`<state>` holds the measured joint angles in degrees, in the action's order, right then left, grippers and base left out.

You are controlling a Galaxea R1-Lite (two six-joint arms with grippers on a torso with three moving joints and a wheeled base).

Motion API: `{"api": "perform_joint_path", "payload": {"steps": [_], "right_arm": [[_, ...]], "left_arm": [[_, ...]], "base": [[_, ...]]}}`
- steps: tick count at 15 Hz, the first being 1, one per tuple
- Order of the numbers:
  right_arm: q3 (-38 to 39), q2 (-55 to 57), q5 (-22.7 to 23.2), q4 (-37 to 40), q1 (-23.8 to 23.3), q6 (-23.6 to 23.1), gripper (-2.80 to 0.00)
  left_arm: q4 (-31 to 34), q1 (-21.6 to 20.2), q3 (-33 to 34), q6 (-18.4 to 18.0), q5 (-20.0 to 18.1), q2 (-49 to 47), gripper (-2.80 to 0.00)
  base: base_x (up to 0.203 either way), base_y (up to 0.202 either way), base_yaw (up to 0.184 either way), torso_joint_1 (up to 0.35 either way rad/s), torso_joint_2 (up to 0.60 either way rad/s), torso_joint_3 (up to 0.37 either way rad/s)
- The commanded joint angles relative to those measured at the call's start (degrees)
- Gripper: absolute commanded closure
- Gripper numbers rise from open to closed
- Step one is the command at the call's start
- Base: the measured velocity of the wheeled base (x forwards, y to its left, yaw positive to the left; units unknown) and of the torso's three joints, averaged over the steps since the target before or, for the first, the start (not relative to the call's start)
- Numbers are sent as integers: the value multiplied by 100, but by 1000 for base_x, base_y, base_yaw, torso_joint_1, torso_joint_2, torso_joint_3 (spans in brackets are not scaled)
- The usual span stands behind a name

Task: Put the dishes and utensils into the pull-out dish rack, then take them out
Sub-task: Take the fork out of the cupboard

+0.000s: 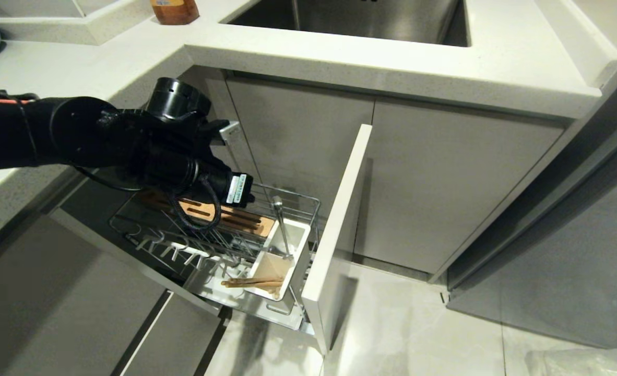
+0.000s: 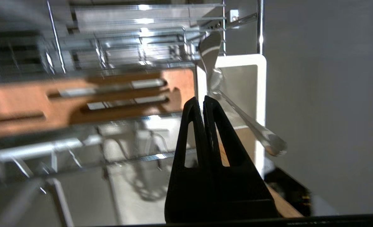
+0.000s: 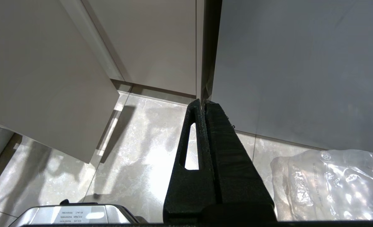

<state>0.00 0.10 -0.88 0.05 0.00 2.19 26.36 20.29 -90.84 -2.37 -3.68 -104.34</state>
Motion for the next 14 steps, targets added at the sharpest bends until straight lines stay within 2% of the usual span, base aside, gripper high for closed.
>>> {"api": "perform_joint_path", "payload": {"steps": [1,4,6,8,14], "right_arm": [[18,-1,-5,4,0,0,0],[17,-1,-3,3,1,0,0],[18,-1,-8,4,1,0,0],[10,-1,-1,3,1,0,0],[16,-1,0,-3,2,0,0]], "left_arm": [[-45,-2,28,-377,-9,-82,0],[-97,26,22,-1238,-142,-118,0],[-207,31,6,-1360,-559,-168,0],[-204,19,-19,-1745,-707,-174,0],[-333,-59,-264,-1791,-646,-470,0]], "base": [[0,0,0,0,0,0],[0,0,0,0,0,0],[0,0,0,0,0,0],[0,0,0,0,0,0],[0,0,0,0,0,0]]}}
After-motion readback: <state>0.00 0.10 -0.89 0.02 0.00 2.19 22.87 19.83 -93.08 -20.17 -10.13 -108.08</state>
